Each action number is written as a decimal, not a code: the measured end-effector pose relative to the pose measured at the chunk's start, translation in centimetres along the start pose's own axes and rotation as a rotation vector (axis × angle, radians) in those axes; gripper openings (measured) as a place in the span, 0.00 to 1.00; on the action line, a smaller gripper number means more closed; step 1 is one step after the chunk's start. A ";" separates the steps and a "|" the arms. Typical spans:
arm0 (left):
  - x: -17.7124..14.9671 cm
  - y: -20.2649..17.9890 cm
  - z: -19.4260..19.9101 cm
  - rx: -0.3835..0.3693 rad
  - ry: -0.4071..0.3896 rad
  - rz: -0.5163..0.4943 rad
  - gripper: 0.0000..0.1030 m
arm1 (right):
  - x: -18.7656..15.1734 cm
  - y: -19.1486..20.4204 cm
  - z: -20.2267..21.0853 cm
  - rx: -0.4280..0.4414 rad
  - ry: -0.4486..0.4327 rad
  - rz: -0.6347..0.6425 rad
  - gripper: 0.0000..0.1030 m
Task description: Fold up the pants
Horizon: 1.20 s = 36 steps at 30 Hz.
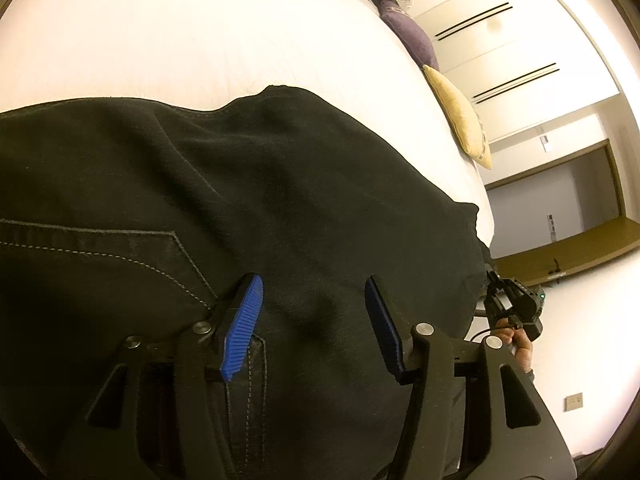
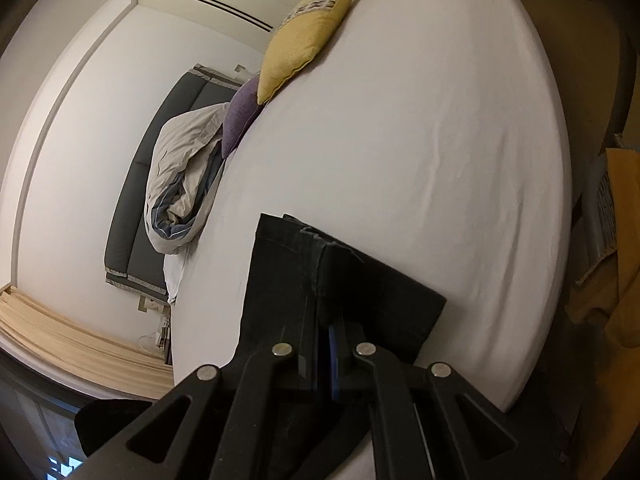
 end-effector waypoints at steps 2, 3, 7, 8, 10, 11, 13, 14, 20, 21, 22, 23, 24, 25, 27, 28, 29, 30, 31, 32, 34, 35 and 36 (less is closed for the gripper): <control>-0.2 -0.1 -0.3 0.008 0.000 -0.014 0.51 | -0.2 -0.3 -0.5 -0.004 0.002 -0.045 0.05; -0.3 -0.3 -0.3 0.009 0.001 -0.019 0.51 | -0.3 -0.8 -0.4 0.007 0.006 -0.067 0.05; -0.2 -0.6 -0.3 0.002 0.003 -0.026 0.51 | -0.1 -0.6 0.0 0.037 0.002 -0.120 0.05; -0.1 -0.6 -0.4 0.003 0.002 -0.027 0.51 | 0.0 -0.6 0.1 0.037 0.002 -0.126 0.05; -0.1 -0.7 -0.5 0.007 0.000 -0.033 0.51 | -0.1 -1.1 -0.2 0.031 0.018 -0.148 0.05; -0.2 -0.6 -0.4 0.007 0.000 -0.036 0.51 | -0.2 -1.5 -0.4 0.015 0.024 -0.158 0.05; -0.4 -0.1 -0.3 0.005 0.000 -0.038 0.51 | -0.5 -2.1 -0.8 0.010 0.031 -0.183 0.04; -0.3 -0.2 -0.3 0.004 0.000 -0.038 0.51 | -0.7 -2.3 -0.7 0.014 0.034 -0.196 0.04; -0.4 0.0 0.1 -0.006 0.001 -0.032 0.51 | -0.6 -3.0 0.0 0.004 0.059 -0.263 0.06; -0.4 0.1 0.2 -0.006 0.000 -0.030 0.51 | -0.6 -3.3 0.1 0.000 0.061 -0.286 0.06; -0.4 0.1 0.3 -0.005 0.000 -0.028 0.51 | -0.5 -3.3 0.3 -0.015 0.054 -0.290 0.07; -0.4 0.1 0.4 -0.004 0.000 -0.029 0.51 | -0.4 -3.3 0.7 -0.035 0.038 -0.284 0.07; -0.5 0.0 0.4 -0.001 0.002 -0.030 0.51 | -0.1 -3.3 1.4 -0.076 0.011 -0.271 0.11; -0.5 0.0 0.5 0.005 0.005 -0.030 0.51 | 0.2 -3.3 2.2 -0.123 -0.022 -0.260 0.19; -0.5 -0.2 0.7 0.010 0.006 -0.026 0.51 | 0.9 -3.3 3.7 -0.167 -0.071 -0.257 0.21; -0.5 -0.3 0.9 0.014 0.007 -0.027 0.51 | 1.3 -2.9 4.3 -0.156 -0.082 -0.249 0.21; -0.6 -0.3 1.0 0.017 0.008 -0.030 0.51 | 1.6 -1.9 4.8 -0.137 -0.087 -0.218 0.21; -0.6 -0.4 1.0 0.022 0.010 -0.033 0.51 | 1.7 -0.4 5.2 -0.114 -0.090 -0.165 0.21; -0.7 -0.6 1.1 0.027 0.012 -0.038 0.51 | 1.7 1.7 5.4 -0.078 -0.079 -0.087 0.21; -0.8 -0.8 1.2 0.027 0.015 -0.042 0.52 | 1.2 4.5 5.4 -0.017 -0.054 -0.002 0.21; -1.1 -1.1 1.2 0.024 0.020 -0.050 0.52 | -1.2 10.0 5.0 0.129 0.019 0.144 0.21; -1.3 -1.3 1.2 0.024 0.022 -0.058 0.53 | -2.6 12.0 4.5 0.192 0.064 0.191 0.21; -1.4 -1.4 1.1 0.026 0.023 -0.066 0.53 | -4.4 14.0 3.7 0.250 0.125 0.238 0.21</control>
Point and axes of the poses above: each gripper's, at about its wrist camera, not at the fingertips, and z roughly against the way its jaws point, y to its left, x to its top, the point moved 7 cm from there along -z, roughly the way its jaws point, and after that the axes turned 11 degrees about -x, right-handed, at the moved point
